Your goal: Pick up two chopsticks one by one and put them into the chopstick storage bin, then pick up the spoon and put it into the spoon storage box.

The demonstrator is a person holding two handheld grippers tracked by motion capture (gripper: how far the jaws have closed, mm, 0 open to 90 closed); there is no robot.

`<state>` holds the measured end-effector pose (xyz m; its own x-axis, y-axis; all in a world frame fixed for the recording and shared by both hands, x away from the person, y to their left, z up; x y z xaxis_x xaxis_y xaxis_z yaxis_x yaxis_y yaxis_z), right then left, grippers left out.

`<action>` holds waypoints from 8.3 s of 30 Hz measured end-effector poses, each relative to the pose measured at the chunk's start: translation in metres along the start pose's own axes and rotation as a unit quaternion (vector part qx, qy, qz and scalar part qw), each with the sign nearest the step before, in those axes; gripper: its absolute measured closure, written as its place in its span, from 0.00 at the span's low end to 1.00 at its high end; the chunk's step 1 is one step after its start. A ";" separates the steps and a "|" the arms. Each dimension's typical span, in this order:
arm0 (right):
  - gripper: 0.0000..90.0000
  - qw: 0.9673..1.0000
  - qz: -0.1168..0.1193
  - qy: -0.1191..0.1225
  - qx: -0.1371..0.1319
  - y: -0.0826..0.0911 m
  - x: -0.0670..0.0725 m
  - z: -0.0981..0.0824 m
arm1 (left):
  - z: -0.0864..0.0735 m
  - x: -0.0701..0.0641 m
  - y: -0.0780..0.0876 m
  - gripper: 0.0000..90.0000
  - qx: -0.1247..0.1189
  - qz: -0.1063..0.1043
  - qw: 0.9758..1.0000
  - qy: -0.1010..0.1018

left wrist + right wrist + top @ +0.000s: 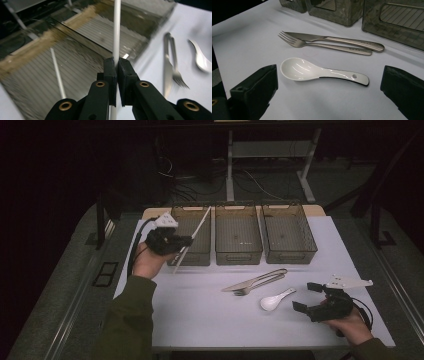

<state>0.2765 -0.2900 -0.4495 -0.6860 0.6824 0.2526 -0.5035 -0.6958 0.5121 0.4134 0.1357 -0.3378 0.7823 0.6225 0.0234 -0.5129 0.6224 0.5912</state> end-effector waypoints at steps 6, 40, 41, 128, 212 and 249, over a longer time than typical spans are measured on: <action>0.01 1.000 0.002 -0.001 -0.002 0.000 0.000 0.000 | 0.033 0.033 0.001 0.94 -0.009 0.015 1.000 0.013; 0.01 1.000 0.001 0.002 0.000 0.002 0.001 -0.001 | -0.023 0.072 -0.080 0.72 0.089 0.064 0.991 0.079; 0.01 1.000 0.001 0.002 0.000 0.002 0.001 -0.001 | -0.021 0.070 -0.079 0.70 0.086 0.060 0.992 0.077; 1.00 0.994 -0.004 0.028 0.109 -0.064 -0.033 0.033 | -0.124 -0.103 -0.009 0.00 -0.039 -0.051 0.998 0.026; 0.50 0.984 0.051 0.079 0.149 -0.078 0.022 0.012 | -0.127 -0.103 -0.012 0.00 -0.027 -0.065 0.997 0.027; 0.74 0.963 0.064 0.173 0.195 -0.074 0.038 0.006 | -0.128 -0.104 -0.013 0.00 -0.025 -0.065 0.997 0.025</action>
<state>0.2910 -0.2108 -0.4727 -0.8972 0.4344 0.0799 -0.2140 -0.5857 0.7817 0.2936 0.1231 -0.4510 0.8250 0.5576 -0.0920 -0.4266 0.7212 0.5458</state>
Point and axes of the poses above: each handheld gripper's, and its own axes: y roughly backward along the jaws, z roughly out of its top, x roughly to its left, the point moved 4 cm from there along -y, roughly forward along the jaws, and after that the axes turned 1 degree about z, right-handed, at the moved point
